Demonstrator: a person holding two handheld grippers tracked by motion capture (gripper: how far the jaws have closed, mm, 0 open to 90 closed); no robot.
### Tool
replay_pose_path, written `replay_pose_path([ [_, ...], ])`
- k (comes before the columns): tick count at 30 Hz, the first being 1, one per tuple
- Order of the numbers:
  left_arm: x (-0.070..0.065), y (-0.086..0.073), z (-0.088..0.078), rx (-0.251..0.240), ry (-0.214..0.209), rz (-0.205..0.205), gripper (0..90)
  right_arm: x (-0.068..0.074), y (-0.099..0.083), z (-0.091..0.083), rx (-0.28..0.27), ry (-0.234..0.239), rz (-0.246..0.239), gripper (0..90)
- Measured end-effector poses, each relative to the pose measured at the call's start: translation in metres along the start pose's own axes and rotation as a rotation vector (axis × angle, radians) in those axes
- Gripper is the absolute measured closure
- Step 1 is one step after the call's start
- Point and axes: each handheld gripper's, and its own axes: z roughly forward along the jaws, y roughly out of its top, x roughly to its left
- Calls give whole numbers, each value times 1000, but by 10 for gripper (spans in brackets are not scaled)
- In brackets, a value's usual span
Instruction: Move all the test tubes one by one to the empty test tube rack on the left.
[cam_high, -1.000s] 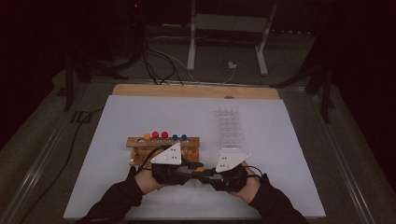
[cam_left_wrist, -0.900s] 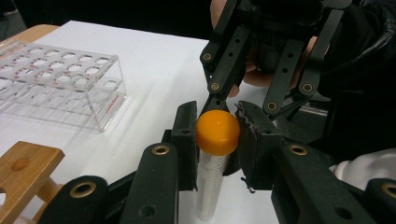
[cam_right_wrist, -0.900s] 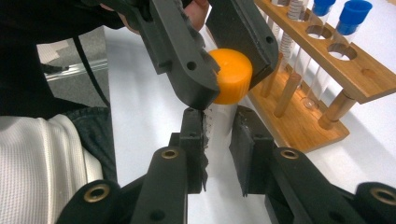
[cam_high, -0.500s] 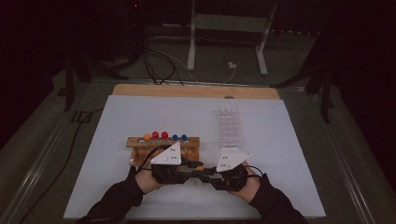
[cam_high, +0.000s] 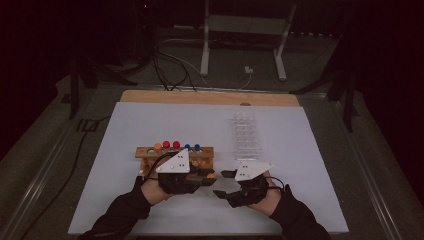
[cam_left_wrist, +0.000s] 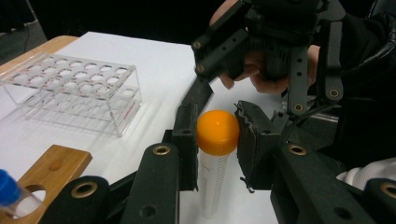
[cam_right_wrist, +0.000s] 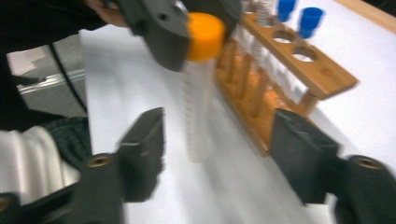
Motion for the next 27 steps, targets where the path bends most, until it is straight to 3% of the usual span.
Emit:
replay_pose_path([
  [10, 1, 2, -10, -1, 22, 1, 718, -12, -5, -3, 3, -49, 69, 0],
  [13, 2, 2, -15, 0, 31, -5, 718, -15, -8, -4, 6, -31, 73, 0],
  [18, 5, 5, -24, -3, 55, -5, 718, -22, -15, -7, -1, -42, 86, 0],
  [27, 8, 16, -50, -14, 106, 7, 718, -32, -29, -19, -13, -117, 100, 0],
])
